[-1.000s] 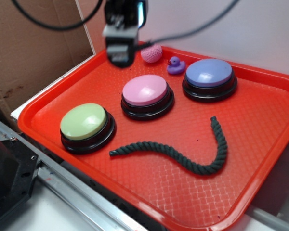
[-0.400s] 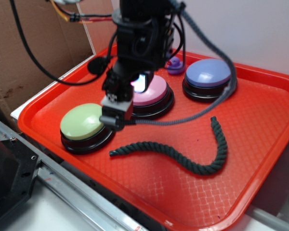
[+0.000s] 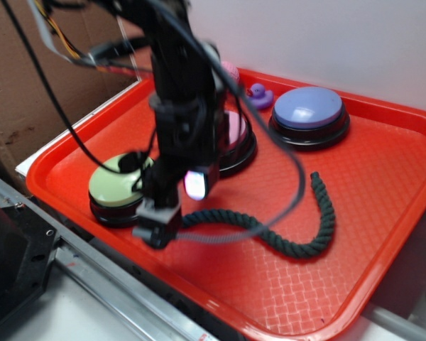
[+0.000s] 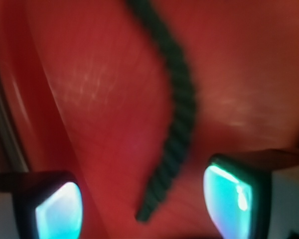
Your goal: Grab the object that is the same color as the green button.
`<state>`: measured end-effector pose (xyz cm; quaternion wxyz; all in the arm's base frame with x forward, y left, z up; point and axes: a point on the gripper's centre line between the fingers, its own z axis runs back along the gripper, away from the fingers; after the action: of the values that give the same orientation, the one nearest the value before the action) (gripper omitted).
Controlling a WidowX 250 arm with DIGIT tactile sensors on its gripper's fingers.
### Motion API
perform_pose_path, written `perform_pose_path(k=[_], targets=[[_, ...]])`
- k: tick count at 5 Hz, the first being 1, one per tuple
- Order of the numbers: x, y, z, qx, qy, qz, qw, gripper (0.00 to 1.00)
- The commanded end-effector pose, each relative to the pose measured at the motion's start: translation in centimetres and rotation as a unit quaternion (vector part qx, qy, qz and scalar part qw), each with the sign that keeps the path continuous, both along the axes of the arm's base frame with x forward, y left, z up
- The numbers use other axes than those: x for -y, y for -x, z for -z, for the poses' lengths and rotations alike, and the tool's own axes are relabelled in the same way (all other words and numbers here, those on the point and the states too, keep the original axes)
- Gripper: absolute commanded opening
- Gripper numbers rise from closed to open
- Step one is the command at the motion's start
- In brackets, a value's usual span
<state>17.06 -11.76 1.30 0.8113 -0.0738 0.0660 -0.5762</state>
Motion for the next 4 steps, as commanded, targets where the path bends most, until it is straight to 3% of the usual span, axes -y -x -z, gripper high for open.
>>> perform_pose_path(k=[1, 2, 4], targets=[[-0.3, 1.3, 1.7, -0.01, -0.01, 0.01, 1.0, 1.0], [-0.5, 1.0, 1.7, -0.001, -0.02, 0.002, 1.0, 1.0], [-2.6, 1.1, 2.7, 0.038, -0.118, -0.046, 0.991, 1.0]])
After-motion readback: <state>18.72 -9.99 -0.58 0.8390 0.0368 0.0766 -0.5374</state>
